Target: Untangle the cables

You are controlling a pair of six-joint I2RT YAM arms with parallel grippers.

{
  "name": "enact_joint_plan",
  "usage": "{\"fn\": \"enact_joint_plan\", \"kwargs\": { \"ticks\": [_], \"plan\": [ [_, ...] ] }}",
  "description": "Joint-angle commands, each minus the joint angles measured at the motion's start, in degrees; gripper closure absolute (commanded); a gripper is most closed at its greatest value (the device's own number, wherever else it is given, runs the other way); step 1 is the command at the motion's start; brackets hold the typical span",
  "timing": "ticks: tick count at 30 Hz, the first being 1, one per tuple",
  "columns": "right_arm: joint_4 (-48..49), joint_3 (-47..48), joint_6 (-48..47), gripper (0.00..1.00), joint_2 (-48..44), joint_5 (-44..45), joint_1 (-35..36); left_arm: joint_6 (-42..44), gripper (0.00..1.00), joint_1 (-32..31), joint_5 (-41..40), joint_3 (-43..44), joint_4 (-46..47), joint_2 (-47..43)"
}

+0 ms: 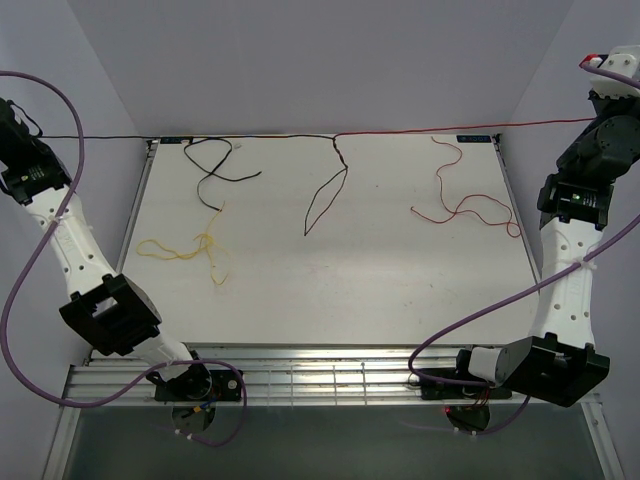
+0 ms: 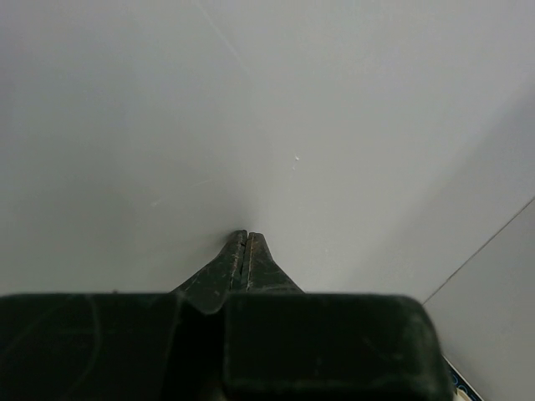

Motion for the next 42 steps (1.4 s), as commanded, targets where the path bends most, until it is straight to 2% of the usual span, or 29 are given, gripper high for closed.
{"fn": "enact_joint_plan", "kwargs": {
  "ticks": [1,20,31,42],
  "plan": [
    [4.9,1.9,-2.4,0.92,-0.7,3.1,-1.2,1.6,1.00,2.5,-3.8,-0.6,2.0,-2.3],
    [11.6,-4.3,-12.6,0.92,-2.2,2.0,-3.9,2.7,1.00,5.1,-4.9,-3.0,4.8,-1.7],
    [11.7,1.0,-11.1,0.92,1.0,1.3,-4.1,2.2,1.00,5.4,-3.2,-3.5,4.5,-2.8],
    [10.7,1.8,-10.7,0.92,1.2,0.5,-4.1,1.3,1.00,5.4,-1.1,-4.7,4.1,-3.3]
  ]
}}
